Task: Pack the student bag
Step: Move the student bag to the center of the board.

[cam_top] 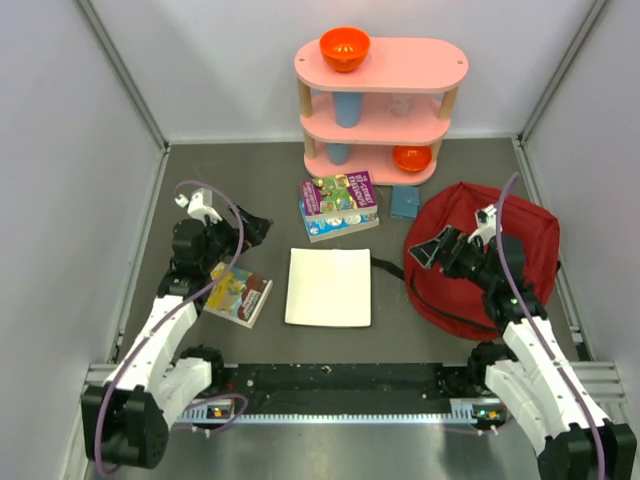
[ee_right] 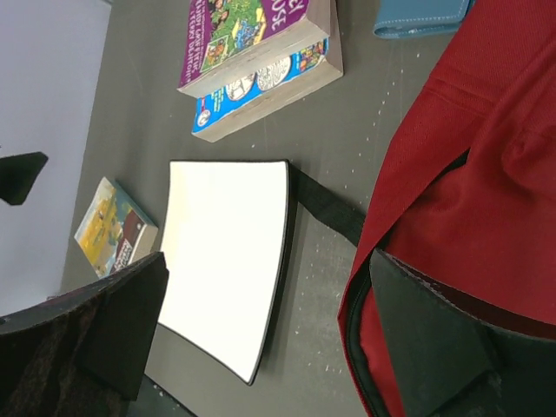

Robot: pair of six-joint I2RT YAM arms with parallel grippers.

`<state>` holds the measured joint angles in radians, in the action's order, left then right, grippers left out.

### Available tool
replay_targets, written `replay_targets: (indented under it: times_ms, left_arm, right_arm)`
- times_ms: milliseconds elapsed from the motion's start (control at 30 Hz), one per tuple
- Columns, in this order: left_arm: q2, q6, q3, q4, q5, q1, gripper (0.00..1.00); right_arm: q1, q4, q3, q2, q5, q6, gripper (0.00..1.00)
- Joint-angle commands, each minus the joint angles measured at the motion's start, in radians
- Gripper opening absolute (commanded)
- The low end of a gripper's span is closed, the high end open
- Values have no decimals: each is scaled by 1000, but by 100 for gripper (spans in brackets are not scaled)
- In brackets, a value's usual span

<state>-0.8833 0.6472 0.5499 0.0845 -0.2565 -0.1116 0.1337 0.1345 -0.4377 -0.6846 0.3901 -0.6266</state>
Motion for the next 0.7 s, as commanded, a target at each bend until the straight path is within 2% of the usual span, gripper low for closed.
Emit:
replay_targets:
  times_ms: [0,33,67,133,300,533,600,667]
  left_arm:
    - [-88,-31,97,14,-138,-43,99]
    - [-91,-65,117,-5,-24,-75,99]
    - [-112,-95,161,-59,26,-141,99]
    - [-152,-144,217,-121,101,-190,99]
    - [-319,-185,341,-196,154,-275,99]
    - [-523,-159,355,-134,114,-309,98]
    - [-542,-123,357,-157,155,-309,99]
    - [-539,-104,294,-126,166,-309,99]
  right_arm:
    - [9,33,-78,-29,19,82,99]
    - [7,31,-81,-38,24,80,99]
    - [9,36,-87,-49,29,77,99]
    - [21,39,-90,-56,35,80,99]
    - [104,114,-128,-90,-34,125,99]
    - [162,137,-84,-69,-43,94,99]
    - [170,140,-79,-67,-39,88,99]
    - [184,146,-79,-72,-39,88,99]
